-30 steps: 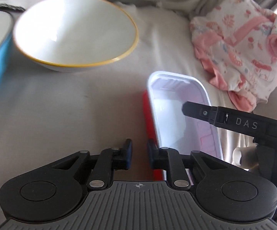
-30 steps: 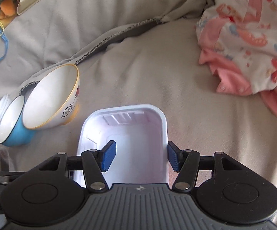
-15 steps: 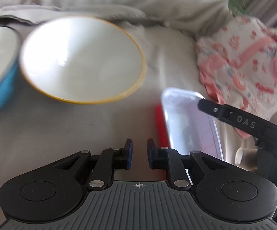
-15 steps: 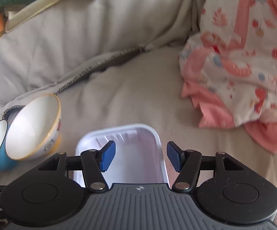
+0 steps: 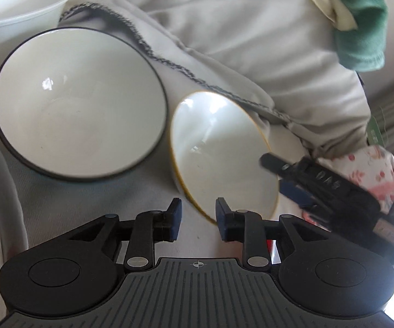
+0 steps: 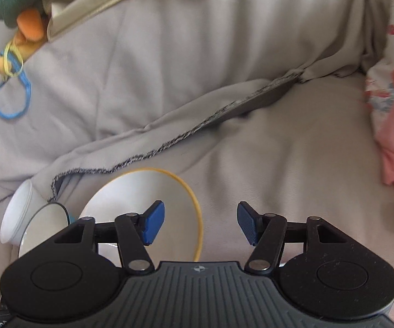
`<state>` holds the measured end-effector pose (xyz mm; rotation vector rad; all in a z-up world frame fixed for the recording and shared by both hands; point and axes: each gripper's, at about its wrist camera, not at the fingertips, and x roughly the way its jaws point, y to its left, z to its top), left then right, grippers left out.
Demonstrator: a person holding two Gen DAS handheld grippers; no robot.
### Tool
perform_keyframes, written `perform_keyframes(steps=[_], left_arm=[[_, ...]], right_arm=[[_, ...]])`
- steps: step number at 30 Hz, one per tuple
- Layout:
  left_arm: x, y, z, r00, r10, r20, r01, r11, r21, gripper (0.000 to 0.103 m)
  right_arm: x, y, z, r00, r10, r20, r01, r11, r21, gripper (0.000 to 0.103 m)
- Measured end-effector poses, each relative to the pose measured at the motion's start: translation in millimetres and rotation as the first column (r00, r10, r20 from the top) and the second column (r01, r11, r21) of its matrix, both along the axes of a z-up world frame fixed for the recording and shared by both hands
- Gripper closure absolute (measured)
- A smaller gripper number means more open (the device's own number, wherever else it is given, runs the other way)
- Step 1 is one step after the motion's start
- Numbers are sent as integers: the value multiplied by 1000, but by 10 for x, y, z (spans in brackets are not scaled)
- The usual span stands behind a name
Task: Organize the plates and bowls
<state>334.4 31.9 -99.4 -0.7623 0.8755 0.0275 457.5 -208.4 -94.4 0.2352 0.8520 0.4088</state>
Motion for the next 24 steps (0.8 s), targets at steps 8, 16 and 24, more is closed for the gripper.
perform_keyframes(steps=[8,16,24], left_arm=[[-77,-20,51,998,-50,24,47,994,95,79],[-696,-98,134,982,-189,-12,188,967,170,78],[-1207,153,159,979,-194,-56,200,968,153,81]], right_arm=[[-247,94,-105,996,82,-34,-82,997,-6,79],[-1021,27,-120,983,181,-29,-183,979,-89,79],[-1540,67,-88,932,348,-104,-354,934,-48,77]])
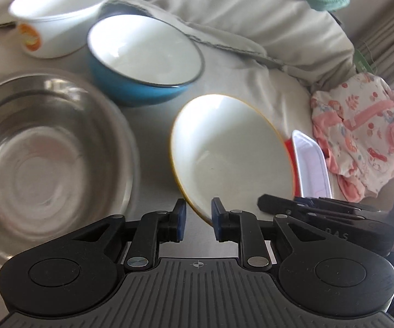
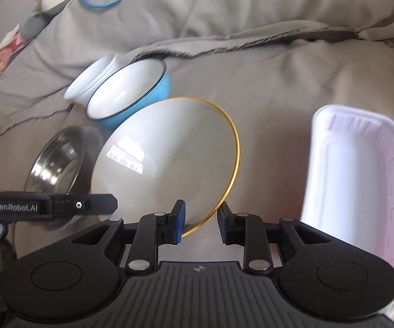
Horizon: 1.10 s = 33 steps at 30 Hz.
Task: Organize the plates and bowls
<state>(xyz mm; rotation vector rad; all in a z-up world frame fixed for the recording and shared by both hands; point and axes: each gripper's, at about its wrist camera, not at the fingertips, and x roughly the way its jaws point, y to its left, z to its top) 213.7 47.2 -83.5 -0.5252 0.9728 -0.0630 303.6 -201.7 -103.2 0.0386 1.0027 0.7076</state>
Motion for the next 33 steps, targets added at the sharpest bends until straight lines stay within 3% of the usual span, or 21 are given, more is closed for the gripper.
perform_keyframes(steps=[4,9,21,30,33], left_arm=[[93,94,4,998,62,15,-62,998,25,81],[272,39,-20,998,58,23,-60,997,57,79],[14,7,21,998,10,-55,-4,993,115,78],[47,33,16,999,21,-32,-17,994,105,79],[78,21,21,999,27,-23,-25,993,111,72]], right_arm=[[198,24,-13,996,-86,30,86,996,-6,77],[474,86,-139,991,-131,-22,132,989,68,76],[51,46,-158,995,-89,-43,94,989,119,74],[-22,106,-210,996,-92,-17,93,992,80,73],[-27,113,-197,995,-96,-18,97,992,78,73]])
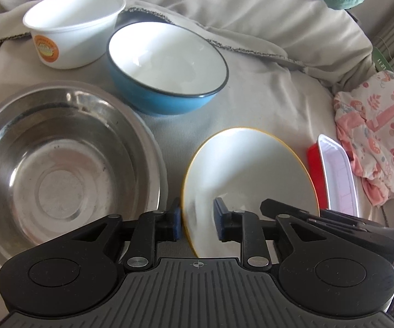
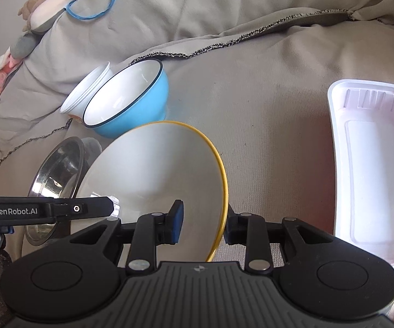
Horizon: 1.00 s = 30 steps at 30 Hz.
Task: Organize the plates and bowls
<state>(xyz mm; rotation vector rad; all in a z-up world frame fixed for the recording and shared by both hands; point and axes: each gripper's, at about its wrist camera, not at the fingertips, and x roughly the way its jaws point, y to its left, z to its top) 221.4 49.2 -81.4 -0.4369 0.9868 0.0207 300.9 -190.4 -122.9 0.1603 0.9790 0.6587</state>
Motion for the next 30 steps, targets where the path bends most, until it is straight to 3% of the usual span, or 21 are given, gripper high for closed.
perform_keyframes(steps=[9,14,18,23,30], left_arm=[[131,-21,50,999,-10,43,10,1000,11,71],[64,89,34,1000,14,12,-14,999,-45,78],[-25,191,292,997,66,43,-65,998,-26,82],[-14,295,687,989,140,43,-134,982,-132,84],[-21,158,1033,988,134,77,-118,975,-187,85]], right_arm=[[60,19,-9,1000,-12,-2,12,1000,-14,72],[54,37,-16,1000,-7,-6,7,1000,-17,72],[97,-45,77,999,-45,20,45,999,0,70],[194,-150,66,994,-109,17,108,993,40,63],[255,-193,-30,992,-123,-10,123,991,60,56]])
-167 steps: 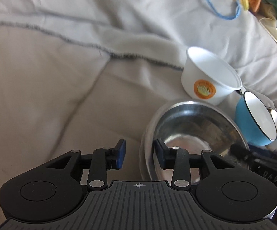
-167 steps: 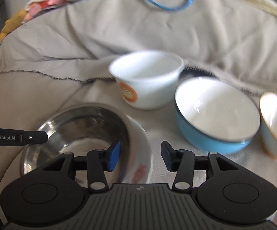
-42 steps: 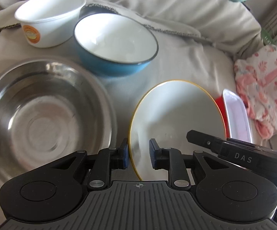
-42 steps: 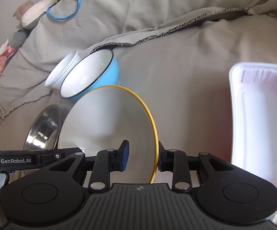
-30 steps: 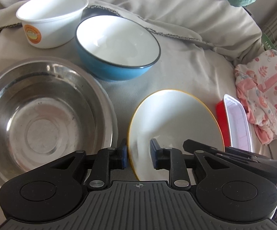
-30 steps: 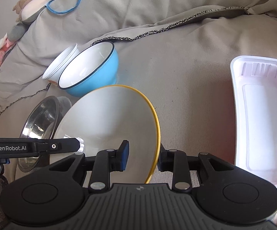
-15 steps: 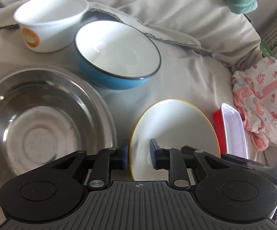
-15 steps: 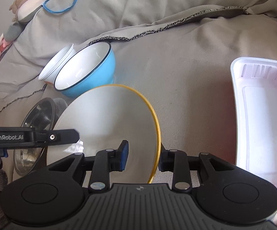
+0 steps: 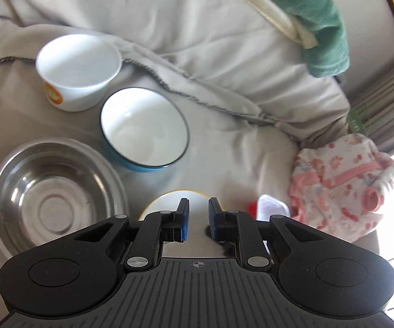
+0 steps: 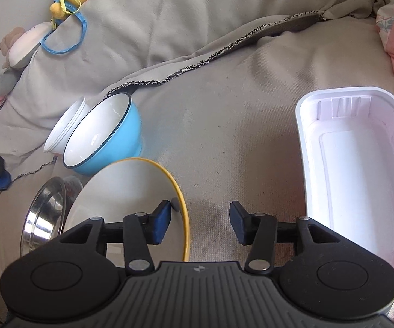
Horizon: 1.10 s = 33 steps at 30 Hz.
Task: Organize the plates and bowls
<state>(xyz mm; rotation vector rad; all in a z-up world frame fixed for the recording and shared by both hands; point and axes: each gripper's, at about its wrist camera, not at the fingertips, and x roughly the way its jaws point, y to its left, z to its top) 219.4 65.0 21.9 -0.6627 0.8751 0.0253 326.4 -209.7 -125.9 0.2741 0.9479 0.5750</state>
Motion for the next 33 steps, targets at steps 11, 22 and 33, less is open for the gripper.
perform_keyframes(steps=[11,22,33], left_arm=[[43,-80,-16,1000,2,-18,-3,999,-36,85],[59,-34,-9,999,-34,37,32,999,41,85],[497,774,-400,990,132,49,-140,967,211,82]], right_arm=[[-1,-56,-31,1000,0,-6,0,1000,26,55],[-24,-53,4,1000,-6,13,6,1000,14,55],[435,577,754,991,121,64,-115,990,-83,49]])
